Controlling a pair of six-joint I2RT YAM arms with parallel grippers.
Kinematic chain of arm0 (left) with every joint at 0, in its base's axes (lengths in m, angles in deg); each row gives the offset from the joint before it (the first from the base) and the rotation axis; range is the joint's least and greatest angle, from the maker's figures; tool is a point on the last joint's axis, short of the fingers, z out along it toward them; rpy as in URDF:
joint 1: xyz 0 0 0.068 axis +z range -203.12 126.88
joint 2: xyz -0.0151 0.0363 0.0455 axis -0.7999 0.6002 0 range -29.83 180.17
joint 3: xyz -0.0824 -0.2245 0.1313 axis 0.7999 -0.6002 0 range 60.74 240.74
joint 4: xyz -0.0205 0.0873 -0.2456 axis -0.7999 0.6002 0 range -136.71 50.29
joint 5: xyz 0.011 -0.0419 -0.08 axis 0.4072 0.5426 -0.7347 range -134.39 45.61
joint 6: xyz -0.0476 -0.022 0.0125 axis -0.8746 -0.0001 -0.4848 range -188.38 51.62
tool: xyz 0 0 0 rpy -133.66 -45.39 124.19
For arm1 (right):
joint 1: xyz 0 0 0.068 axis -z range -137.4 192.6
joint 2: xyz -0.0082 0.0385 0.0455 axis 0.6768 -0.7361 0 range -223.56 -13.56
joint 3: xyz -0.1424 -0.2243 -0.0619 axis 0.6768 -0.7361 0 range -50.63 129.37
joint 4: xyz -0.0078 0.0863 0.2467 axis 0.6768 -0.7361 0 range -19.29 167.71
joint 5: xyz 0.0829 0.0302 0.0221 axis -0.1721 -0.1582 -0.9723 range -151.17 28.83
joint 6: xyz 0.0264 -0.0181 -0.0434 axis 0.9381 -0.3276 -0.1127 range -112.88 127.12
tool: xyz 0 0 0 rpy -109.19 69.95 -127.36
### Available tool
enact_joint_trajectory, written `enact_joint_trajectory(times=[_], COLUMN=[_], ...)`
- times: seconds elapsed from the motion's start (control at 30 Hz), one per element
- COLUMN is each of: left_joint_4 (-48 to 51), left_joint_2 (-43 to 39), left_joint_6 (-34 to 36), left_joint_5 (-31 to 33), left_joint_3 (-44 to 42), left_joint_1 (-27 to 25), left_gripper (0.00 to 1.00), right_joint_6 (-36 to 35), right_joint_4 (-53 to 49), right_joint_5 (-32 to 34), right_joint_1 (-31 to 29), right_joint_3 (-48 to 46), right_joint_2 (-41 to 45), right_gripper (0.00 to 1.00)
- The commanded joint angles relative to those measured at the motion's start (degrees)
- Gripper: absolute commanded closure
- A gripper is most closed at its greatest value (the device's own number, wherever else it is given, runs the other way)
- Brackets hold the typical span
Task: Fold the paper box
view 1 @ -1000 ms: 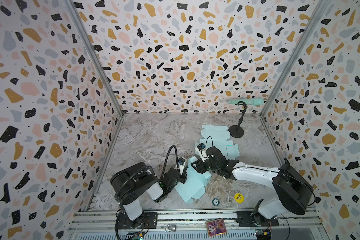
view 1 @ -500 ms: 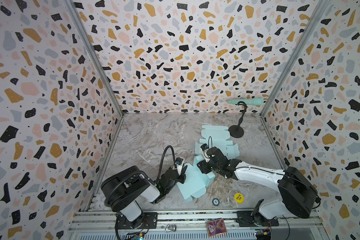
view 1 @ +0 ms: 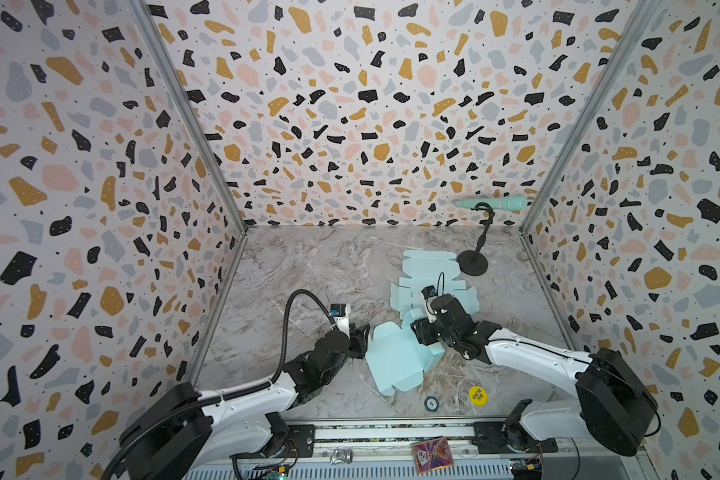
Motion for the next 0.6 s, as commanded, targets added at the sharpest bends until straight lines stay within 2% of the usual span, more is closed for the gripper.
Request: enact_joint_trajectory(times=[0.0, 0.07, 0.17, 0.37, 0.57], left_joint_4=[11.99, 12.8, 11.37, 5.45, -0.66], left_joint_2=[-2.95, -2.77, -2.12, 0.59, 3.0], left_joint_6=[-8.12, -9.36, -11.81, -16.11, -19.0], left_joint_5=[-3.36, -4.99, -7.08, -10.01, -12.12], left_joint_3=[-0.1, 0.29, -0.16, -0.58, -0.53], left_joint_1=[-0.3, -0.45, -0.91, -1.63, -2.54], left_gripper=[0.42, 0.34, 0.28, 0.22, 0.22], right_joint_6=[1.62, 2.48, 3.79, 3.95, 3.89], right_joint_4=[2.09, 3.88, 6.35, 8.66, 11.19], right_joint_5=[-1.96, -3.31, -5.27, -7.5, -9.11], right_joint_1=[1.69, 2.85, 5.06, 7.95, 9.32], right_joint_3=[-1.91, -3.97, -6.99, -10.02, -12.16], right_joint_2=[1.92, 3.07, 4.8, 5.75, 6.18], right_gripper=[0.39, 0.39, 0.38, 0.38, 0.38])
